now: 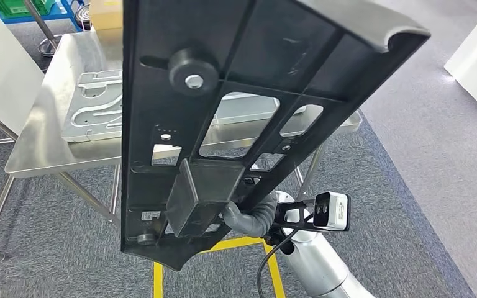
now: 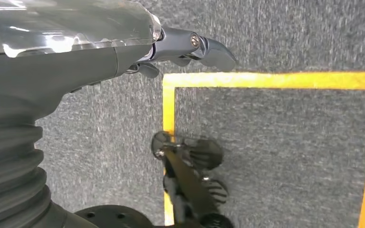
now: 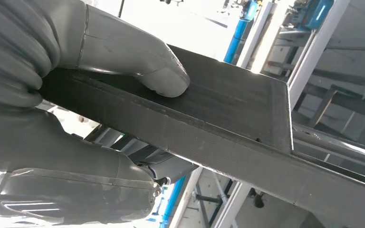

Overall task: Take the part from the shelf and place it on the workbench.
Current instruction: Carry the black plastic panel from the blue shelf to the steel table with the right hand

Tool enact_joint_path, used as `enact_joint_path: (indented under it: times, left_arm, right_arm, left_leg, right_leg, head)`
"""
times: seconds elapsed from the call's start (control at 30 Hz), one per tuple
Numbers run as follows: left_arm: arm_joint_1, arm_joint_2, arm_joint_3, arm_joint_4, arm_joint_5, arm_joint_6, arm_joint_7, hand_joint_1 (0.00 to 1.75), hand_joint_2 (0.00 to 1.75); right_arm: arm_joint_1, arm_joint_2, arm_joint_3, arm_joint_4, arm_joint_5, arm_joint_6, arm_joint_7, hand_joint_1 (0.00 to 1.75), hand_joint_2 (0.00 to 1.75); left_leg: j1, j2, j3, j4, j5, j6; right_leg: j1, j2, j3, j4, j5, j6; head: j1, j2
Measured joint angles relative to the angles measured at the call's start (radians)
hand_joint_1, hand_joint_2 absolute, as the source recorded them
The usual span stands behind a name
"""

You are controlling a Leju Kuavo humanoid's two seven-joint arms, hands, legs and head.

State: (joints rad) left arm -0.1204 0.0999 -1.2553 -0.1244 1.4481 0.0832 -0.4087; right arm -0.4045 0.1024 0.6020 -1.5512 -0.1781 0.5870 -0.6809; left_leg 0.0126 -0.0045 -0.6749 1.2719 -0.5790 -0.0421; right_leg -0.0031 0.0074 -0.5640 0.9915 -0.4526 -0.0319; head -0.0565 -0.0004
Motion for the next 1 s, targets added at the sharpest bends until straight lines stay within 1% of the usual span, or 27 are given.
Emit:
enact_joint_path:
  times: [0.03, 0.07, 0.1, 0.13, 0.17, 0.2, 0.23, 0.3, 0.33, 0.37, 0.4, 0.43, 0.47, 0.5, 0.53, 0.57, 0.6, 0.63, 0.67, 0.7, 0.73, 0.8, 0.83, 0.87, 0.9, 0.97, 1.0]
  left_arm:
    - [0.001, 0.0, 0.0, 0.0, 0.0, 0.0, 0.001, 0.0, 1.75]
    - [0.001, 0.0, 0.0, 0.0, 0.0, 0.0, 0.001, 0.0, 1.75]
    - [0.001, 0.0, -0.001, 0.0, 0.0, 0.0, 0.001, 0.0, 1.75]
    - [0.001, 0.001, -0.001, 0.0, 0.0, 0.0, 0.001, 0.0, 1.75]
    - [0.0, 0.001, -0.001, 0.0, 0.0, 0.0, 0.002, 0.0, 1.75]
    - [0.0, 0.001, -0.001, 0.0, 0.0, 0.0, 0.002, 0.0, 1.75]
    - [-0.001, 0.002, -0.001, 0.0, 0.0, 0.0, 0.002, 0.0, 1.75]
    - [-0.002, 0.001, -0.001, 0.0, 0.0, 0.0, 0.004, 0.0, 1.75]
    - [-0.002, 0.001, -0.001, 0.0, 0.0, 0.0, 0.005, 0.0, 1.75]
    - [-0.003, 0.001, -0.001, 0.0, 0.0, 0.0, 0.006, 0.0, 1.75]
    - [-0.004, 0.0, -0.002, 0.0, 0.0, 0.0, 0.007, 0.0, 1.75]
    - [-0.005, 0.0, -0.002, 0.0, 0.0, 0.0, 0.009, 0.0, 1.75]
    - [-0.004, 0.0, -0.002, 0.0, 0.0, 0.0, 0.01, 0.0, 1.75]
    - [-0.004, 0.0, -0.002, 0.0, 0.0, 0.0, 0.012, 0.0, 1.75]
    - [-0.003, 0.0, -0.003, 0.0, 0.0, 0.0, 0.013, 0.0, 1.75]
    - [-0.002, -0.001, -0.003, 0.0, 0.0, 0.0, 0.014, 0.0, 1.75]
    - [-0.002, -0.001, -0.003, 0.0, 0.0, 0.0, 0.014, 0.0, 1.75]
    - [-0.002, -0.002, -0.004, 0.0, 0.0, 0.0, 0.014, 0.0, 1.75]
    - [-0.003, -0.003, -0.005, 0.0, 0.0, 0.0, 0.014, 0.0, 1.75]
    - [-0.003, -0.003, -0.006, 0.0, 0.0, 0.0, 0.014, 0.0, 1.75]
    - [-0.003, -0.003, -0.007, 0.0, 0.0, 0.0, 0.015, 0.0, 1.75]
    - [-0.003, -0.003, -0.009, 0.0, 0.0, 0.0, 0.015, 0.0, 1.75]
    - [-0.004, -0.004, -0.01, 0.0, 0.0, 0.0, 0.015, 0.0, 1.75]
    - [-0.004, -0.004, -0.01, 0.0, 0.0, 0.0, 0.014, 0.0, 1.75]
    - [-0.003, -0.003, -0.011, 0.0, 0.0, 0.0, 0.014, 0.0, 1.75]
    - [0.0, -0.002, -0.011, 0.0, 0.0, 0.0, 0.015, 0.0, 1.75]
    - [0.003, -0.002, -0.011, 0.0, 0.0, 0.0, 0.015, 0.0, 1.75]
  right_arm:
    - [0.001, 0.0, 0.0, 0.001, 0.0, 0.0, 0.0, 1.75, 1.75]
    - [0.001, 0.0, 0.0, 0.002, 0.0, -0.001, 0.0, 1.75, 1.75]
    - [0.001, 0.0, 0.0, 0.002, 0.0, -0.001, 0.0, 1.75, 1.75]
    - [0.001, 0.0, 0.0, 0.003, 0.0, -0.001, 0.0, 1.75, 1.75]
    - [0.001, 0.0, 0.0, 0.003, 0.0, -0.001, 0.0, 1.75, 1.75]
    - [0.001, 0.0, 0.0, 0.003, 0.001, -0.001, 0.0, 1.75, 1.75]
    - [0.0, 0.0, 0.0, 0.003, 0.001, -0.001, 0.0, 1.75, 1.75]
    - [0.0, 0.0, 0.0, 0.002, 0.002, -0.003, 0.0, 1.75, 1.75]
    - [-0.001, 0.0, 0.0, 0.002, 0.002, -0.005, 0.0, 1.75, 1.75]
    - [-0.002, 0.0, 0.0, 0.001, 0.002, -0.006, 0.0, 1.75, 1.75]
    - [-0.001, 0.0, 0.0, 0.0, 0.002, -0.007, 0.0, 1.75, 1.75]
    - [0.0, -0.001, 0.0, -0.001, 0.002, -0.008, 0.0, 1.75, 1.75]
    - [0.003, -0.002, 0.0, -0.001, 0.002, -0.007, 0.0, 1.75, 1.75]
    - [0.007, -0.003, -0.001, -0.001, 0.002, -0.005, 0.0, 1.75, 1.75]
    - [0.009, -0.004, -0.001, -0.001, 0.003, -0.002, 0.0, 1.75, 1.75]
    - [0.011, -0.005, -0.001, -0.001, 0.004, 0.001, 0.0, 1.75, 1.75]
    - [0.011, -0.005, -0.002, -0.002, 0.005, 0.003, 0.0, 1.75, 1.75]
    - [0.011, -0.005, -0.002, -0.003, 0.005, 0.004, 0.0, 1.75, 1.75]
    - [0.011, -0.005, -0.003, -0.003, 0.007, 0.004, 0.0, 1.75, 1.75]
    - [0.011, -0.005, -0.004, -0.004, 0.009, 0.004, 0.0, 1.75, 1.75]
    - [0.011, -0.005, -0.005, -0.004, 0.011, 0.004, 0.0, 1.75, 1.75]
    - [0.013, -0.004, -0.008, -0.008, 0.018, 0.0, 0.0, 1.75, 1.75]
    - [0.013, -0.004, -0.009, -0.011, 0.021, -0.002, 0.0, 1.75, 1.75]
    - [0.014, -0.003, -0.01, -0.016, 0.024, -0.007, 0.0, 1.75, 1.75]
    - [0.015, -0.002, -0.011, -0.021, 0.029, -0.013, 0.0, 1.75, 1.75]
    - [0.017, -0.001, -0.017, -0.026, 0.037, -0.027, 0.0, 1.75, 1.75]
    - [0.018, -0.001, -0.023, -0.027, 0.038, -0.033, 0.0, 1.75, 1.75]
  left_leg:
    - [0.0, 0.0, -0.011, -0.008, 0.027, 0.0]
    - [0.0, 0.0, -0.002, -0.059, 0.073, 0.002]
    - [-0.001, 0.0, 0.018, -0.129, 0.123, 0.007]
    - [-0.003, 0.0, 0.04, -0.191, 0.158, 0.012]
    - [-0.006, 0.0, 0.059, -0.239, 0.177, 0.019]
    - [-0.009, 0.0, 0.067, -0.261, 0.179, 0.024]
    - [-0.011, 0.0, 0.07, -0.265, 0.172, 0.03]
    - [-0.007, 0.0, 0.074, -0.274, 0.168, 0.04]
    - [-0.004, 0.0, 0.078, -0.278, 0.167, 0.046]
    - [-0.001, 0.0, 0.083, -0.283, 0.166, 0.051]
    - [-0.001, 0.001, 0.087, -0.285, 0.163, 0.055]
    - [-0.001, 0.001, 0.09, -0.285, 0.159, 0.058]
    - [-0.001, 0.001, 0.093, -0.285, 0.155, 0.06]
    - [-0.002, 0.001, 0.098, -0.284, 0.15, 0.06]
    - [-0.002, 0.001, 0.105, -0.283, 0.145, 0.06]
    - [-0.002, 0.0, 0.114, -0.283, 0.138, 0.059]
    - [-0.002, 0.0, 0.124, -0.282, 0.131, 0.057]
    - [-0.004, -0.001, 0.132, -0.281, 0.123, 0.053]
    - [-0.006, -0.001, 0.137, -0.279, 0.117, 0.048]
    - [-0.007, -0.001, 0.139, -0.278, 0.112, 0.043]
    - [-0.009, -0.001, 0.14, -0.278, 0.108, 0.037]
    - [-0.007, 0.0, 0.144, -0.279, 0.101, 0.025]
    - [-0.006, 0.001, 0.142, -0.267, 0.092, 0.02]
    - [-0.004, 0.001, 0.13, -0.236, 0.075, 0.014]
    - [-0.002, 0.001, 0.104, -0.183, 0.05, 0.01]
    - [0.0, 0.001, 0.023, -0.038, -0.004, 0.002]
    - [0.0, 0.001, -0.012, 0.014, -0.013, 0.0]
  right_leg:
    - [0.0, 0.001, 0.008, 0.001, -0.006, 0.001]
    - [0.0, 0.002, 0.018, 0.001, -0.014, 0.002]
    - [0.0, 0.002, 0.029, 0.001, -0.023, 0.004]
    - [0.002, 0.003, 0.037, 0.002, -0.031, 0.008]
    - [0.003, 0.004, 0.041, 0.003, -0.037, 0.012]
    - [0.005, 0.005, 0.042, 0.003, -0.041, 0.017]
    - [0.006, 0.005, 0.041, 0.003, -0.042, 0.022]
    - [0.006, 0.005, 0.043, 0.003, -0.049, 0.033]
    - [0.006, 0.004, 0.037, 0.019, -0.059, 0.038]
    - [0.006, 0.003, 0.019, 0.056, -0.078, 0.043]
    - [0.004, 0.002, -0.014, 0.118, -0.104, 0.047]
    - [0.002, 0.002, -0.059, 0.191, -0.13, 0.049]
    - [0.0, 0.002, -0.103, 0.258, -0.148, 0.052]
    - [-0.002, 0.001, -0.136, 0.299, -0.148, 0.053]
    - [-0.003, 0.0, -0.148, 0.299, -0.125, 0.054]
    - [-0.004, -0.001, -0.139, 0.257, -0.083, 0.053]
    - [-0.004, -0.002, -0.116, 0.187, -0.031, 0.05]
    - [-0.002, -0.004, -0.088, 0.117, 0.007, 0.046]
    - [0.0, -0.005, -0.066, 0.063, 0.031, 0.041]
    - [0.001, -0.006, -0.055, 0.032, 0.038, 0.037]
    - [0.003, -0.005, -0.052, 0.024, 0.032, 0.033]
    - [0.002, -0.002, -0.047, 0.016, 0.028, 0.022]
    - [0.0, -0.002, -0.041, 0.012, 0.026, 0.016]
    - [-0.002, -0.002, -0.033, 0.008, 0.024, 0.011]
    - [-0.003, -0.003, -0.027, 0.005, 0.021, 0.006]
    - [-0.003, -0.003, -0.019, 0.005, 0.013, 0.001]
    - [-0.002, -0.003, -0.014, 0.005, 0.009, 0.001]
  head:
    - [0.0, 0.0]
    - [0.0, 0.0]
    - [0.0, 0.0]
    - [0.0, 0.0]
    - [0.0, 0.0]
    - [0.0, 0.0]
    - [0.0, 0.0]
    - [0.0, 0.0]
    - [0.0, 0.0]
    - [0.0, 0.0]
    - [0.0, 0.0]
    - [0.0, 0.0]
    - [0.0, 0.0]
    - [0.0, 0.0]
    - [0.0, 0.0]
    - [0.0, 0.0]
    - [0.0, 0.0]
    - [0.0, 0.0]
    - [0.0, 0.0]
    - [0.0, 0.0]
    - [0.0, 0.0]
    - [0.0, 0.0]
    - [0.0, 0.0]
    - [0.0, 0.0]
    - [0.0, 0.0]
    - [0.0, 0.0]
    - [0.0, 0.0]
